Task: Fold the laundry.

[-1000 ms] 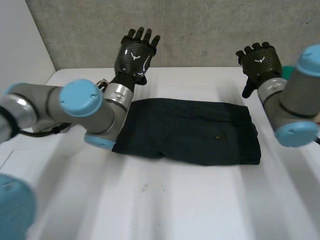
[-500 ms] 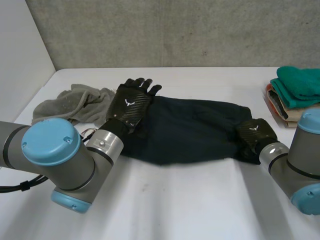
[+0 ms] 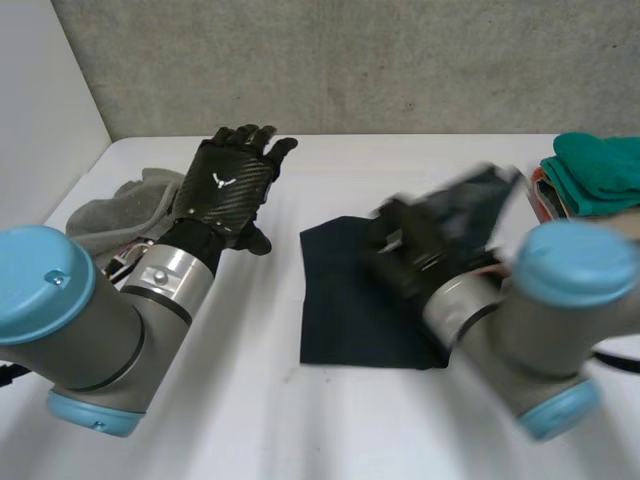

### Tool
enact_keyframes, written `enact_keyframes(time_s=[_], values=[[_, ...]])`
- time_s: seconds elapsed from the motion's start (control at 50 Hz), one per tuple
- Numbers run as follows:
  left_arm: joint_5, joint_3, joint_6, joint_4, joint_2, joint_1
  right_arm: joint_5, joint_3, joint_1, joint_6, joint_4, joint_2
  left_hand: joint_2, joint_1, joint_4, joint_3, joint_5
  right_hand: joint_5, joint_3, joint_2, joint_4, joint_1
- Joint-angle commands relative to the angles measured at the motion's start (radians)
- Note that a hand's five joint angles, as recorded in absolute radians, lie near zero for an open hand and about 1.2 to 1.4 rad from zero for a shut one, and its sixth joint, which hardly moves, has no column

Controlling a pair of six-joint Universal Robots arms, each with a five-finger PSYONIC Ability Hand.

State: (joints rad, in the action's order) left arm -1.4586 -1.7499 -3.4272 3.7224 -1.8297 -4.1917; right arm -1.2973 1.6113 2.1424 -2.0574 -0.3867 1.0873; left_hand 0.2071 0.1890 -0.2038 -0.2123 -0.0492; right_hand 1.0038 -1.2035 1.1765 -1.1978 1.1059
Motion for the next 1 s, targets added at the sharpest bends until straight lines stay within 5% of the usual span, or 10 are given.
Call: enact_keyframes(time_s=[0.02,0.04,0.12,0.24,0.36,0.54,0.76,0.84,1.0], values=[[0.000,0.003,0.052,-0.042,0.021,-0.025,0.093,-0.007,0.110,0.091,-0.014,-0.121,-0.026,-0.008,0.023,0.031,0.043,-0.740,0.765,-0.738,0.760,-0.668],[0.000,0.004,0.054,-0.042,0.021,-0.025,0.092,-0.004,0.110,0.089,-0.014,-0.116,-0.026,-0.008,0.023,0.031,0.043,-1.004,1.029,-1.002,1.023,-0.931],[-0.002,0.024,0.057,-0.044,0.020,-0.028,0.099,0.016,0.106,0.019,-0.026,-0.046,-0.023,-0.005,0.020,0.028,0.040,-1.004,1.029,-1.002,1.023,-0.931],[-0.019,0.134,0.072,-0.061,0.004,-0.022,0.107,0.047,-0.010,-0.595,-0.032,0.201,-0.005,0.013,0.002,0.011,0.022,-1.004,1.029,-1.002,1.023,-0.931],[-0.068,0.318,0.131,-0.194,-0.107,0.010,0.086,-0.004,-0.119,-0.924,0.072,0.240,0.006,0.024,-0.010,-0.001,0.010,-1.004,1.029,-1.002,1.023,-0.931],[-0.154,0.598,0.229,-0.498,-0.347,0.142,0.088,-0.264,-0.203,-0.917,0.391,0.059,0.012,0.030,-0.016,-0.007,0.004,-1.004,1.029,-1.002,1.023,-0.931],[-0.313,0.630,0.240,-0.523,-0.465,0.260,0.248,-0.603,-0.203,-0.909,0.634,-0.220,0.009,0.027,-0.013,-0.004,0.007,-1.004,1.029,-1.002,1.023,-0.931],[-0.341,0.622,0.232,-0.530,-0.505,0.266,0.244,-0.633,-0.196,-0.865,0.661,-0.293,0.009,0.027,-0.013,-0.004,0.007,-1.004,1.029,-1.002,1.023,-0.931],[-0.364,0.583,0.194,-0.575,-0.531,0.260,0.101,-0.616,-0.191,-0.638,0.663,-0.366,0.004,0.022,-0.007,0.002,0.013,-1.004,1.029,-1.002,1.023,-0.931]])
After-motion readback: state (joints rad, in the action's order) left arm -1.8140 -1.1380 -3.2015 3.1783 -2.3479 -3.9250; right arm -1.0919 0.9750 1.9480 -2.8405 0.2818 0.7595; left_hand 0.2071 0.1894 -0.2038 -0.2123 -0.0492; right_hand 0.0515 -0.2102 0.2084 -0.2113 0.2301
